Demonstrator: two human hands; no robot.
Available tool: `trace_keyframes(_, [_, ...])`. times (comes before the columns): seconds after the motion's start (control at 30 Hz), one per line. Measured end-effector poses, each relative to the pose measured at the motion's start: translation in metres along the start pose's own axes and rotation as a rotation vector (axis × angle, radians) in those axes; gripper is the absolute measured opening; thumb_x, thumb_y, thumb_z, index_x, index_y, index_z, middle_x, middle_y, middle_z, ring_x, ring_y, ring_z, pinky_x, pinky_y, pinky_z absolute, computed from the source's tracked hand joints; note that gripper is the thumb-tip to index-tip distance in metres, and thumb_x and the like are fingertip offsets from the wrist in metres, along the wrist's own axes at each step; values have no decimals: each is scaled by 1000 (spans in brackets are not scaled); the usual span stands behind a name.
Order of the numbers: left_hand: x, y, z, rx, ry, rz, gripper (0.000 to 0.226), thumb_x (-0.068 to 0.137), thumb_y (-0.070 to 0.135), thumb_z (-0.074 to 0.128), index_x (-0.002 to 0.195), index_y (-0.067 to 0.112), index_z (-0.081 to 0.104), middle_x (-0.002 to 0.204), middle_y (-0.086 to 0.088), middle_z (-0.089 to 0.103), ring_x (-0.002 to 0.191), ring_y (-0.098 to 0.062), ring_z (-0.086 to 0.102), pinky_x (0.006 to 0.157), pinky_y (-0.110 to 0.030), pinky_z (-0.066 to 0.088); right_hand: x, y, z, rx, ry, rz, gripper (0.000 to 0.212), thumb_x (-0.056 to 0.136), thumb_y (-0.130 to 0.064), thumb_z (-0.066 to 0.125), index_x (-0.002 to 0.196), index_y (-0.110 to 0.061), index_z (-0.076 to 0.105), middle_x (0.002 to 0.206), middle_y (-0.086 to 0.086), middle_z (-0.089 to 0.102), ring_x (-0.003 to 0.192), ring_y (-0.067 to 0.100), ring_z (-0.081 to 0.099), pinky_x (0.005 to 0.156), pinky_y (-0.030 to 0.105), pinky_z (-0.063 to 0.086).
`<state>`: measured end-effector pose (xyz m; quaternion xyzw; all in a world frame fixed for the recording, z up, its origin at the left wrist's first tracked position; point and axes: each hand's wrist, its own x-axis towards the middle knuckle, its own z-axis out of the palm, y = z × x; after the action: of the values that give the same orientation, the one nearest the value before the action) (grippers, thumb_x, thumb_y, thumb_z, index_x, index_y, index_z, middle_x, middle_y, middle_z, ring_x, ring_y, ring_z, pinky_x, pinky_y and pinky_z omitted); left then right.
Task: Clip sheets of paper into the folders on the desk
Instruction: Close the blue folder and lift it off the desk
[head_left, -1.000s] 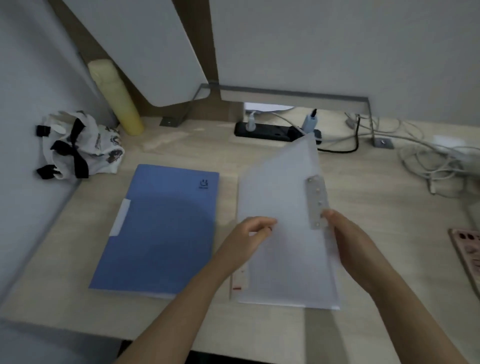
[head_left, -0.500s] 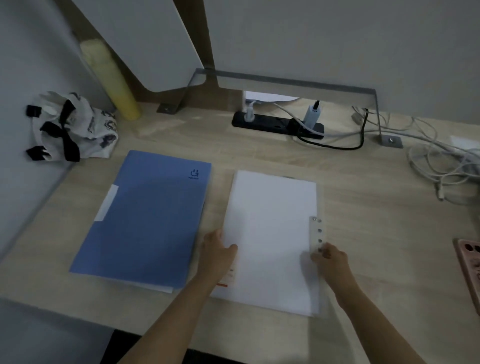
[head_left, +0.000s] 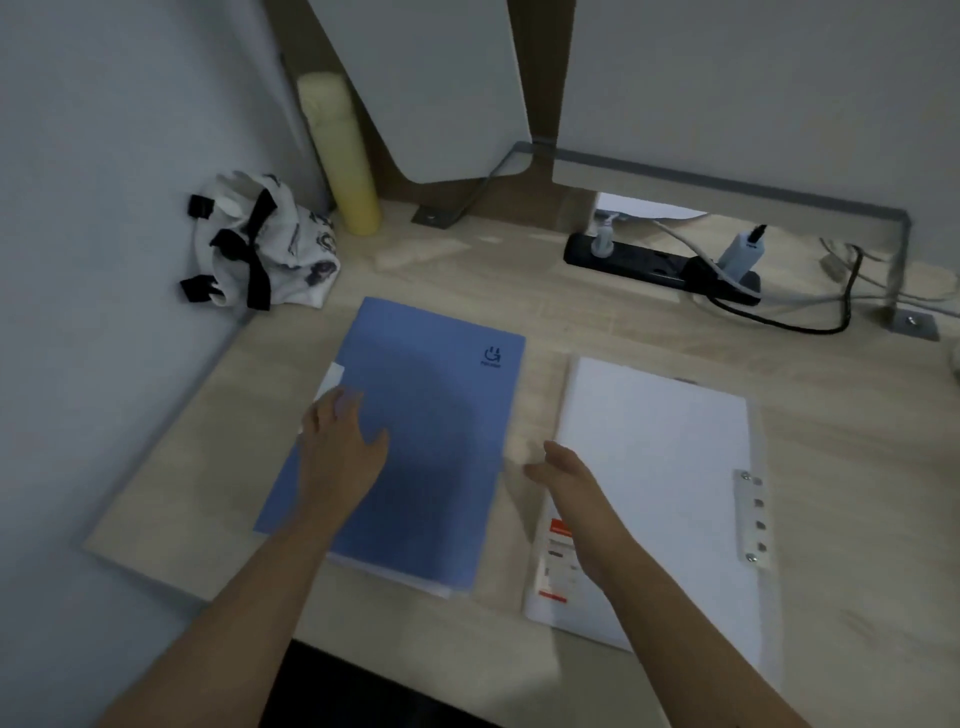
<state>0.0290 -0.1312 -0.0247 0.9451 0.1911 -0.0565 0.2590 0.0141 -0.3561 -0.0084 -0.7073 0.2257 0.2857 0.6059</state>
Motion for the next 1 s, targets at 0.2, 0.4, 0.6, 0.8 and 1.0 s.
trace_keyframes(0.2, [38, -60, -21, -157, -120, -328, 77, 86, 39, 60, 144, 5, 22, 149, -16, 20, 134, -36, 26, 108, -48, 31, 36, 10, 56, 141, 119, 147, 11, 88, -7, 48, 99, -4, 48, 91, 6, 47, 89, 26, 54, 82, 43, 47])
trace_keyframes(0.4, [52, -78, -13, -445, -252, -415, 98, 65, 67, 62, 138, 6, 36, 136, -10, 46, 122, -31, 46, 104, -40, 40, 56, 2, 71, 200, 211, 218, 33, 88, -1, 44, 58, -13, 39, 61, 4, 33, 54, 17, 31, 52, 26, 28])
trace_keyframes(0.6, [41, -78, -24, -643, -316, -307, 54, 85, 44, 61, 124, 8, 53, 113, 1, 60, 91, -15, 58, 83, -26, 45, 46, -2, 61, 260, 123, 224, 22, 89, -17, 54, 99, 1, 61, 96, 16, 63, 87, 32, 60, 61, 28, 46])
trace_keyframes(0.8, [9, -52, -34, -744, -147, -227, 39, 85, 42, 59, 115, 17, 55, 98, 8, 63, 86, -6, 60, 69, -17, 45, 25, -7, 45, 296, 135, 79, 37, 85, -25, 61, 114, -3, 52, 109, 14, 64, 96, 32, 63, 81, 44, 52])
trace_keyframes(1.0, [-14, 19, -10, -829, -190, -112, 21, 86, 40, 58, 104, 28, 55, 99, 15, 63, 89, 2, 59, 70, -12, 44, -2, -10, -19, 266, 322, -67, 35, 89, -28, 54, 119, -11, 50, 110, 5, 58, 92, 21, 57, 76, 37, 44])
